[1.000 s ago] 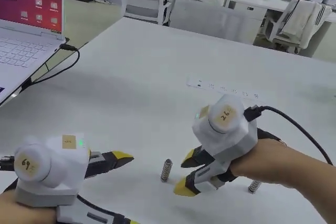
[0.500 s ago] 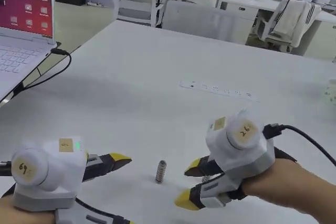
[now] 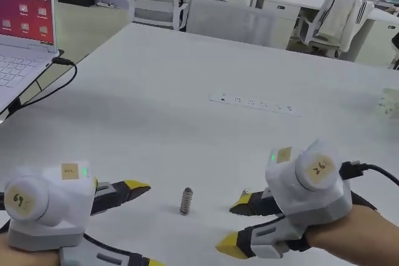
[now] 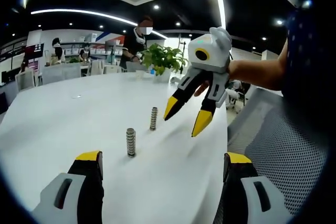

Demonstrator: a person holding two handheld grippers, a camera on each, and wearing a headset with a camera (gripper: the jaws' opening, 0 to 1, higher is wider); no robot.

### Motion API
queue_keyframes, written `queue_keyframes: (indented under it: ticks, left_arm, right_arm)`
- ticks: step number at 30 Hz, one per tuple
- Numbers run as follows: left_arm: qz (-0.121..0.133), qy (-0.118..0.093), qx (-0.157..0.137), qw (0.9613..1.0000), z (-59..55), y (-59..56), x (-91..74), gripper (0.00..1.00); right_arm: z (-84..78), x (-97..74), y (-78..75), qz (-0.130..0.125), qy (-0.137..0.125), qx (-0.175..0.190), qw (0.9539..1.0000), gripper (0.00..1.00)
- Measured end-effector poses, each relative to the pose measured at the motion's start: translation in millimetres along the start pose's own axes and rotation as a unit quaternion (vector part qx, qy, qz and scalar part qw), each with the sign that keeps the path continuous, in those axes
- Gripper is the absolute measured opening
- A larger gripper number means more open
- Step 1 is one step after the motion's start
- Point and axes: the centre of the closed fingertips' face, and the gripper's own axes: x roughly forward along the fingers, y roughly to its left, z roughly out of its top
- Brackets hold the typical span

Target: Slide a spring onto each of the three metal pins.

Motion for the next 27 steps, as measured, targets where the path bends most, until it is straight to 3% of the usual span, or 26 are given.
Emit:
queue_keyframes:
  ticks: [17, 27]
  left_arm:
    - [-0.001, 0.0, 0.0, 1.0, 1.1, -3.2, 2.2, 0.92]
    - [0.0, -0.001, 0.0, 1.0, 2.6, -4.4, 3.2, 0.93]
  right_arm:
    - [-25.3, -30.9, -2.5, -0.033, -0.029, 0.04, 0.9982, 0.42]
    - [-43.1, -51.6, -13.4, -0.06, -0.045, 0.07, 0.9947, 0.45]
